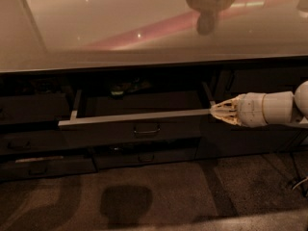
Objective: Open top drawer
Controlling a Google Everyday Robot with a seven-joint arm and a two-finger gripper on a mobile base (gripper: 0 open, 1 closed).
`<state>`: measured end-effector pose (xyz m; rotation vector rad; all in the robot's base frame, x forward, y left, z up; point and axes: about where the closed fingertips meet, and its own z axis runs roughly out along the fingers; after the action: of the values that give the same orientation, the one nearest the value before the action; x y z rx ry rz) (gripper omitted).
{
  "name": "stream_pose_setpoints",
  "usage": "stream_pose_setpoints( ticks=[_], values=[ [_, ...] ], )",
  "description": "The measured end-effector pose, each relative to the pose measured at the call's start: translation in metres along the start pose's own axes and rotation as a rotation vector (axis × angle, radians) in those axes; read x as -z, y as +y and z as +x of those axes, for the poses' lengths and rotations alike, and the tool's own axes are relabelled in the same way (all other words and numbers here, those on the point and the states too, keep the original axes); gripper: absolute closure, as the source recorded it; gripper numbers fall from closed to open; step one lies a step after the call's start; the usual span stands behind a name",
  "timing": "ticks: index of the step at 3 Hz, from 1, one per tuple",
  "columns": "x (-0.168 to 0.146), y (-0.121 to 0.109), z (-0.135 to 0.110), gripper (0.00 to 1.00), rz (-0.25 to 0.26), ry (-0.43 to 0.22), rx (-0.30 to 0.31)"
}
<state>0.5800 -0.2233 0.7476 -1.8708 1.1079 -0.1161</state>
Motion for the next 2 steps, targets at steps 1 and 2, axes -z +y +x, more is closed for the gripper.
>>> stream_pose_setpoints(
  ticks=[1, 2],
  values=[
    [-0.0118, -0.0155, 0.0152, 1.0, -0.04, -0.065, -0.098],
    [-0.0118, -0.0156, 0.0153, 1.0, -0.04, -0.065, -0.098]
  ],
)
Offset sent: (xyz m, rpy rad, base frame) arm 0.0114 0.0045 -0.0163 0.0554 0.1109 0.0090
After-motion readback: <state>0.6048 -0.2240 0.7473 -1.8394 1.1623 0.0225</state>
